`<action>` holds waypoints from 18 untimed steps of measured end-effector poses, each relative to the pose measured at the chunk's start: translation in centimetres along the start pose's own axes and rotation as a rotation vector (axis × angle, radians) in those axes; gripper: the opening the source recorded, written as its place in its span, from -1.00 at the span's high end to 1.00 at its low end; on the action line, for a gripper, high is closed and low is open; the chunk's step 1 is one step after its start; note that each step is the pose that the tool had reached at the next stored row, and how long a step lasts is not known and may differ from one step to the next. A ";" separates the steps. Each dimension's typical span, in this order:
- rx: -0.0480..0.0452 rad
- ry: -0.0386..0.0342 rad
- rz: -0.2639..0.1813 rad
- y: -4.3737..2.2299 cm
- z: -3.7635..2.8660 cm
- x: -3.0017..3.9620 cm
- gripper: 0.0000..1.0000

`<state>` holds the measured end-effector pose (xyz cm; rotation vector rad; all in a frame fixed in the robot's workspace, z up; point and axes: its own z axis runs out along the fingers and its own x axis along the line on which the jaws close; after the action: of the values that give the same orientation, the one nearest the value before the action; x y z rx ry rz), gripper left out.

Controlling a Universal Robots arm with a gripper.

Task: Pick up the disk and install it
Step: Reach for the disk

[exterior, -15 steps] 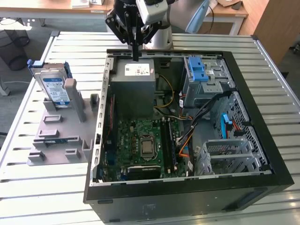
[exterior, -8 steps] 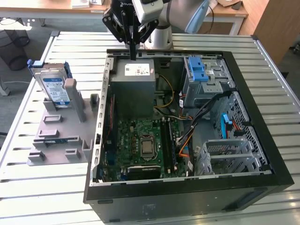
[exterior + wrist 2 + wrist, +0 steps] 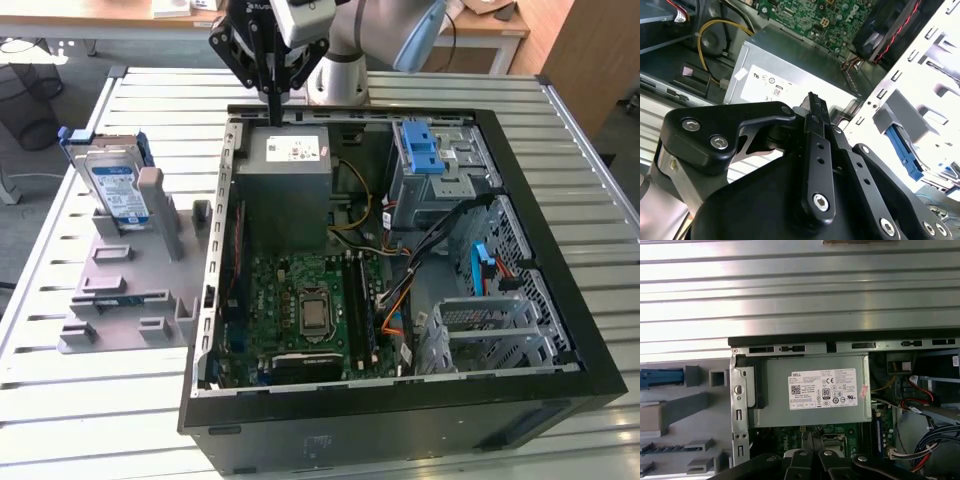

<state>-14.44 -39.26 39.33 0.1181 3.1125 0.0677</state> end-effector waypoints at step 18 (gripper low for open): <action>0.0000 0.0000 0.000 -0.04 -0.05 2.37 0.79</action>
<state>-16.80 -39.12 39.31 0.1180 3.1124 0.0677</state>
